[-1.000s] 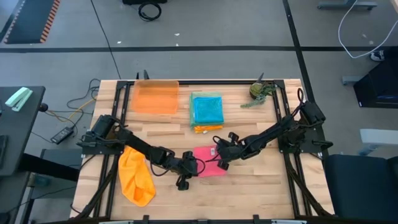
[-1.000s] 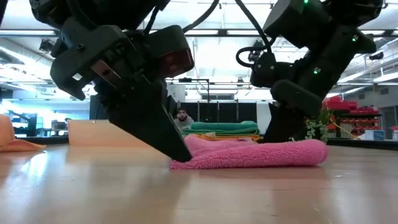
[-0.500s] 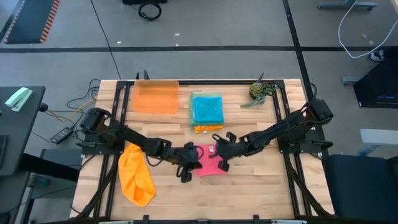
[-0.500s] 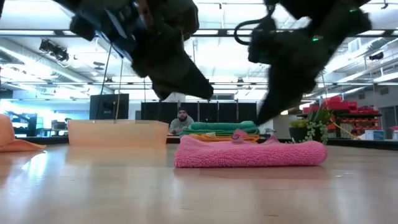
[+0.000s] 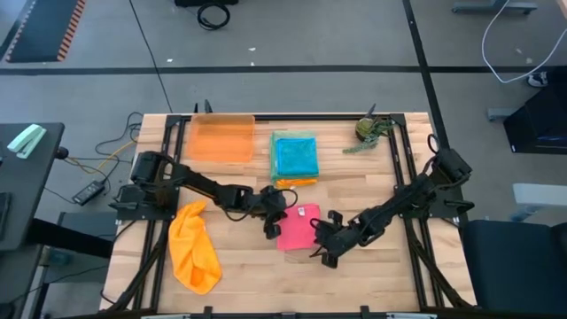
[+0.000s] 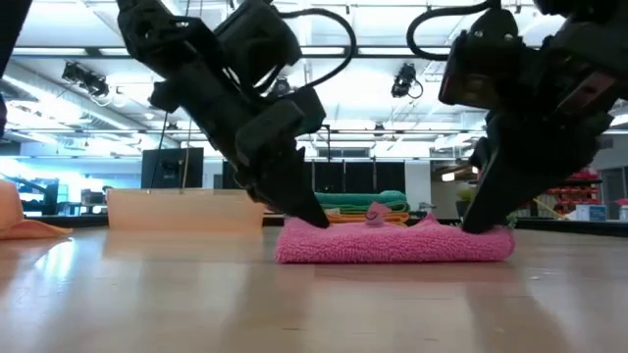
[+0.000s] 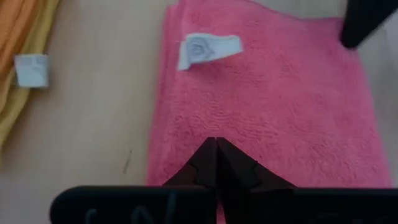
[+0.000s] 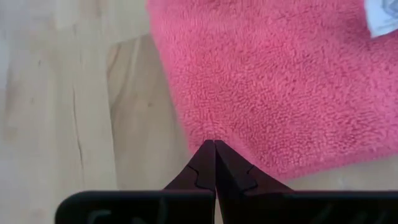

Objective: Fold microfiber towels
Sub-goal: Fold the pink towel, then stack the folded pink towel on the folded blue towel

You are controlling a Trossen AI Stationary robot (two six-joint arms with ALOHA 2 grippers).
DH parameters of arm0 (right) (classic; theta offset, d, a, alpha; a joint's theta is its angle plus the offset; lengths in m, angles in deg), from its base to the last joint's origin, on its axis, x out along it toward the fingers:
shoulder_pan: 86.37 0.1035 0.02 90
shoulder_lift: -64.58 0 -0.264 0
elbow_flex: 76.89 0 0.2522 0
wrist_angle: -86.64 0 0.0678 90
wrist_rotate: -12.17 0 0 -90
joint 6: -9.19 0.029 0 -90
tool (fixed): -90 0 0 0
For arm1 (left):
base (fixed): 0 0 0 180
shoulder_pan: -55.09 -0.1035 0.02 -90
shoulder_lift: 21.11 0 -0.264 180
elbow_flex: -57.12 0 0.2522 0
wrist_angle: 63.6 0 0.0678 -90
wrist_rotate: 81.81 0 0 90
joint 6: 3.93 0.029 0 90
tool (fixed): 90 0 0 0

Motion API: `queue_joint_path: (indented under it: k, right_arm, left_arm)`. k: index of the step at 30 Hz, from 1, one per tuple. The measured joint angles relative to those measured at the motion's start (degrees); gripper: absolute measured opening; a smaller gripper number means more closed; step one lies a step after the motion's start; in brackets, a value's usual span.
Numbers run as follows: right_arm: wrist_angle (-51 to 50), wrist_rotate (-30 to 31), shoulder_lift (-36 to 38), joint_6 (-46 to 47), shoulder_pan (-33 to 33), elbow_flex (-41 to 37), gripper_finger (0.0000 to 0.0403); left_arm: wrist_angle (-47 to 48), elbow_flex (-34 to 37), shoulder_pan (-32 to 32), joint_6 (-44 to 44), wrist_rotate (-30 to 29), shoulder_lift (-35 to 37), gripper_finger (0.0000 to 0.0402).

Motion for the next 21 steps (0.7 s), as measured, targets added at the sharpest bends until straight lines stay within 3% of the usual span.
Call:
queue_joint_path:
  k: [5, 12, 16, 21]
  right_arm:
    - [-1.04, -0.26, -0.12, -0.04, 0.07, 0.05, 0.0005]
    - [-1.76, -0.93, 2.57, -3.72, -0.29, 0.22, 0.0006]
    - [-4.87, -0.78, 7.72, -3.95, -1.05, 0.22, 0.002]
    - [-12.84, 3.68, 15.88, -3.17, -0.61, -0.71, 0.0063]
  left_arm:
    - [0.31, 0.0, -2.02, -0.6, 0.04, 0.28, 0.0023]
    - [2.68, -0.02, -2.9, -2.11, 1.37, 5.93, 0.0049]
    - [9.15, -0.05, -3.76, -9.84, 1.56, 10.15, 0.0072]
    - [14.18, -0.08, -3.03, -17.74, 2.37, 15.2, 0.0118]
